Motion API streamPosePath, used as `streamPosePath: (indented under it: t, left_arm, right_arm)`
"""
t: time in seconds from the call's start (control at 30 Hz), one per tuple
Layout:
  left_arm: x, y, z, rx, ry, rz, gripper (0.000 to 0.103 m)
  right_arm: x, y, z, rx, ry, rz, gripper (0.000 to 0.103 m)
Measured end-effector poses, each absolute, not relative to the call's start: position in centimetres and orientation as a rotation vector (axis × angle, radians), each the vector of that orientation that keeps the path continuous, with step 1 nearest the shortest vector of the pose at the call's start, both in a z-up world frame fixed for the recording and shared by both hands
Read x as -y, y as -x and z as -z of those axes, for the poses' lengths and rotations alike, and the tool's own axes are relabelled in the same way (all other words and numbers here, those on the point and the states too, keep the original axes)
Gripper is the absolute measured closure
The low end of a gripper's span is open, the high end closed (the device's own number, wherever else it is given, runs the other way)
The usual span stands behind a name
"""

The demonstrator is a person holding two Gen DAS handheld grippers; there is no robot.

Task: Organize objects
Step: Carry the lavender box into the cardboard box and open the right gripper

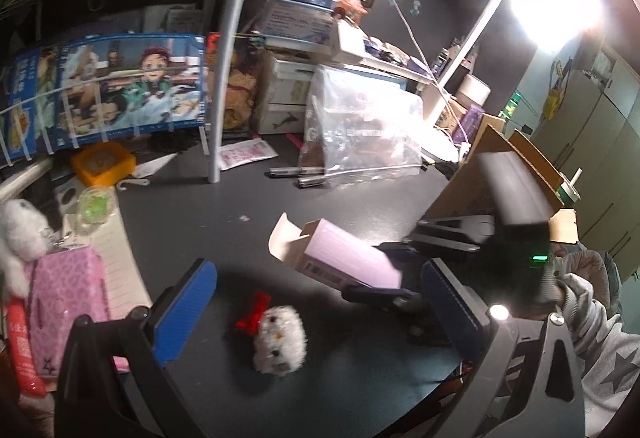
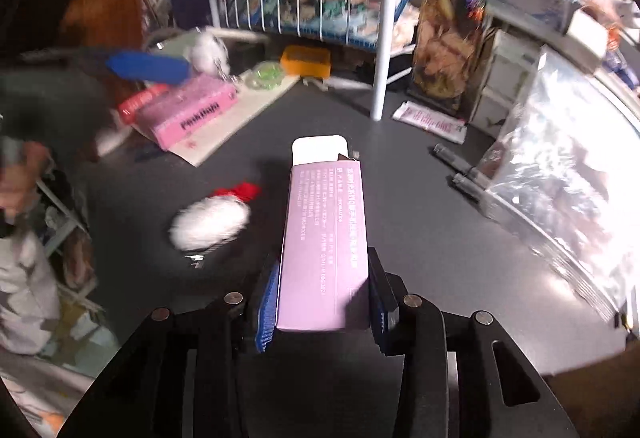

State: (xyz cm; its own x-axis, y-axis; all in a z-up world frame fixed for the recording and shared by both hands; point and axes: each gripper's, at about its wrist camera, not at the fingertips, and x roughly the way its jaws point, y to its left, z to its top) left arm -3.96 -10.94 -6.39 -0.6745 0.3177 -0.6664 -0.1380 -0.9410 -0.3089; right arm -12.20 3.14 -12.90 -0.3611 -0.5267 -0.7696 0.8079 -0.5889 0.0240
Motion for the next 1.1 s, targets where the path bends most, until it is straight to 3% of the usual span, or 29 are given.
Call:
streamPosePath:
  t: [0.33,0.5,0.6,1.1]
  left_arm:
    - [5.1,5.4,3.1,0.34,0.956,-2.505,0.003]
    - [1.9,6.1,0.6,0.27,0.907,-2.465,0.029]
    - [-0.3,6.9,-0.6,0.222,0.896,-2.439,0.036]
    - [-11.6,13.2,-4.0,0.053,0.947,-2.296,0.037]
  right_arm:
    - [-7.2,6.9,5.2,-0.404,-0.795,2.099,0.07]
    - [-10.2,6.3,2.3,-0.388,-0.754,2.176,0.07]
    - [-11.8,6.4,1.1,-0.39,-0.744,2.226,0.07]
    - [-22.8,8.9,-2.2,-0.248,-0.821,2.399,0.07]
